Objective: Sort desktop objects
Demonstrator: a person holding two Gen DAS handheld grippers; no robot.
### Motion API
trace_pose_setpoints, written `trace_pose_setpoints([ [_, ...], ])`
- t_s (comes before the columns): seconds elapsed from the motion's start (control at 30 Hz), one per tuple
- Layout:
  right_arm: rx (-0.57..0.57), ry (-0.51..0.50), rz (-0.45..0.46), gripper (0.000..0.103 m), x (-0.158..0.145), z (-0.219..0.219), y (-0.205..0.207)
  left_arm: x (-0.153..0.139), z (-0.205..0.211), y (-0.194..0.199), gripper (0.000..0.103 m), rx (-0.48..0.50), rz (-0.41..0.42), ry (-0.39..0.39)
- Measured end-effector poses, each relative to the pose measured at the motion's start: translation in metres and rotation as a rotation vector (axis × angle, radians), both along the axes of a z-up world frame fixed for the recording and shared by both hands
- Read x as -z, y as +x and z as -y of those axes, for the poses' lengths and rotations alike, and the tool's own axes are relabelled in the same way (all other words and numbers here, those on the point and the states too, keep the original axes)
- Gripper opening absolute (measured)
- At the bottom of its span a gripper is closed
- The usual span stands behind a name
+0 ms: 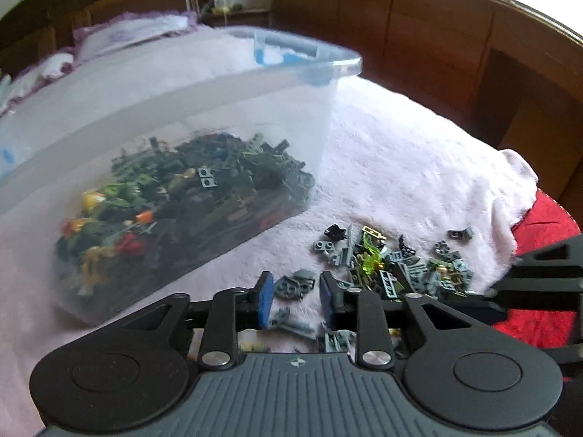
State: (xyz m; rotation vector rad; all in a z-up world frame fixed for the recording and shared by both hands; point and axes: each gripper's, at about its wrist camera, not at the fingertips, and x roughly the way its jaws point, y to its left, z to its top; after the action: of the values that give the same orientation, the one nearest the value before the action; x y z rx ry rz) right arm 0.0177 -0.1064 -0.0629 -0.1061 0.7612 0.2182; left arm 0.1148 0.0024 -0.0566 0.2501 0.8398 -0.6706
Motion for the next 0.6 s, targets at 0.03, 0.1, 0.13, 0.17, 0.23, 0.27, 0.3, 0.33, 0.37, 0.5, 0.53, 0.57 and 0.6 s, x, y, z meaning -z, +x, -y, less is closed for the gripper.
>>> trace_pose_setpoints([
  [0.03, 0.012, 0.004, -0.002, 0.011, 0.001, 0.004, -0.002, 0.003, 0.0, 0.004, 0.032, 0.0, -0.016, -0.004],
  [0.1, 0.031, 0.018, -0.006, 0.011, 0.003, 0.01, -0.003, 0.008, -0.002, 0.011, 0.032, -0.003, -0.044, -0.008],
  [0.13, 0.039, 0.027, -0.008, 0.011, 0.004, 0.012, -0.003, 0.011, -0.002, 0.011, 0.03, -0.004, -0.051, -0.005],
  [0.17, 0.047, 0.036, -0.01, 0.011, 0.005, 0.015, -0.003, 0.013, -0.003, 0.012, 0.023, -0.005, -0.058, -0.002],
  [0.23, 0.06, 0.051, -0.014, 0.011, 0.007, 0.019, -0.002, 0.017, -0.003, 0.008, 0.018, -0.011, -0.053, 0.002],
  [0.27, 0.064, 0.056, -0.013, 0.011, 0.008, 0.02, -0.001, 0.016, -0.002, 0.008, 0.017, -0.019, -0.048, 0.002],
  [0.3, 0.067, 0.06, -0.013, 0.011, 0.008, 0.021, -0.001, 0.015, -0.003, 0.007, 0.016, -0.027, -0.042, 0.001],
  [0.33, 0.067, 0.061, -0.011, 0.011, 0.007, 0.021, -0.001, 0.013, -0.003, 0.005, 0.015, -0.035, -0.036, -0.003],
  [0.37, 0.067, 0.062, -0.009, 0.011, 0.007, 0.021, -0.001, 0.011, -0.003, 0.003, 0.013, -0.043, -0.029, -0.006],
  [0.5, 0.061, 0.059, 0.003, 0.011, 0.004, 0.018, -0.002, -0.002, -0.009, -0.008, 0.011, -0.071, -0.001, -0.032],
  [0.53, 0.059, 0.058, 0.009, 0.011, 0.001, 0.017, -0.002, -0.006, -0.011, -0.012, 0.011, -0.077, 0.009, -0.04],
  [0.57, 0.057, 0.057, 0.015, 0.011, -0.001, 0.016, -0.002, -0.012, -0.014, -0.016, 0.011, -0.084, 0.019, -0.047],
  [0.6, 0.054, 0.056, 0.021, 0.011, -0.003, 0.015, -0.002, -0.017, -0.017, -0.018, 0.011, -0.091, 0.028, -0.053],
])
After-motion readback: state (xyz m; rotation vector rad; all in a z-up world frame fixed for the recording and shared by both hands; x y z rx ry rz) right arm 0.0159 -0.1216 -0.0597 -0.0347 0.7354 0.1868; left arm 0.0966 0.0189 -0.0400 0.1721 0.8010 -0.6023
